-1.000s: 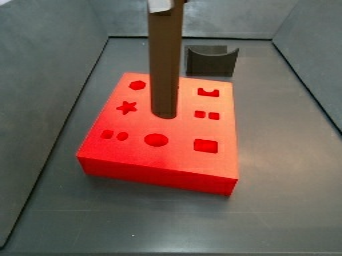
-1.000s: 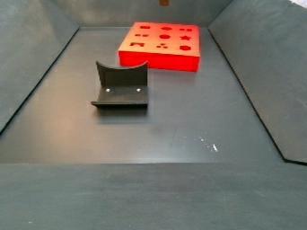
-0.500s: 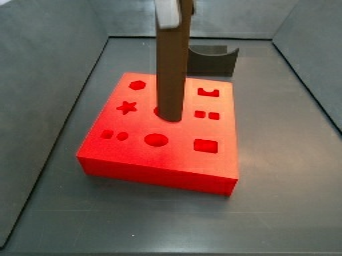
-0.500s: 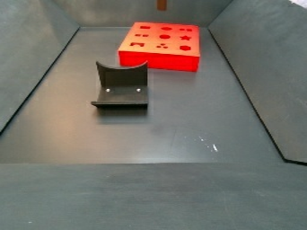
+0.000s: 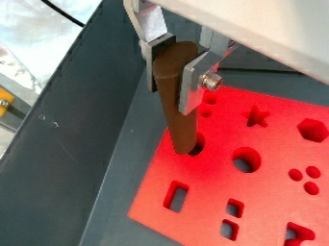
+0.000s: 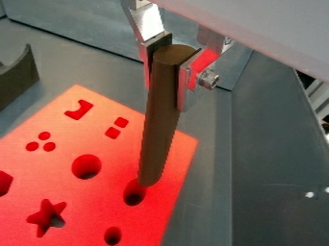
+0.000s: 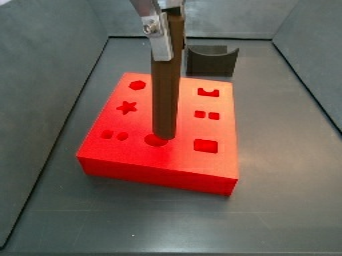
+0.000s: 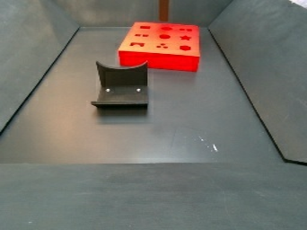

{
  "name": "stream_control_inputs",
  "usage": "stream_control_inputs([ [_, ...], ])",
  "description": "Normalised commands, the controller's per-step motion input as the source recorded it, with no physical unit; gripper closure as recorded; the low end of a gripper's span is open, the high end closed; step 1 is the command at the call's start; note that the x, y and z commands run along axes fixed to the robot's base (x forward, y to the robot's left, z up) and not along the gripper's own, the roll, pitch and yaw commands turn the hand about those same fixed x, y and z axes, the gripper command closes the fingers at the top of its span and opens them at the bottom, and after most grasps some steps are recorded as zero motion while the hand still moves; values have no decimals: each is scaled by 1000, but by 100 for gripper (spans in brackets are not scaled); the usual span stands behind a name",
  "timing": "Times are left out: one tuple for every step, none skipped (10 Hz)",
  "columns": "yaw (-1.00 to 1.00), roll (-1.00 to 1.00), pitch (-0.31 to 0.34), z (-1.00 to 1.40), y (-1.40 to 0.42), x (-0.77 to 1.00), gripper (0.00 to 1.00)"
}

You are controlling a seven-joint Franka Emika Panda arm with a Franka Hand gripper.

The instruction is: Insert the oval object.

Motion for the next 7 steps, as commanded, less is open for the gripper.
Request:
stream_control_inputs([
  [0,0,0,-69,-26,0,100],
  [726,164,-16,-23,-54,154,100],
  [960,163,-14,-9,0,9,100],
  [983,177,-19,0,0,0,100],
  [1000,181,-19,0,0,0,100],
  [1000,199,-24,0,0,0,100],
  [983,211,-26,0,0,0,100],
])
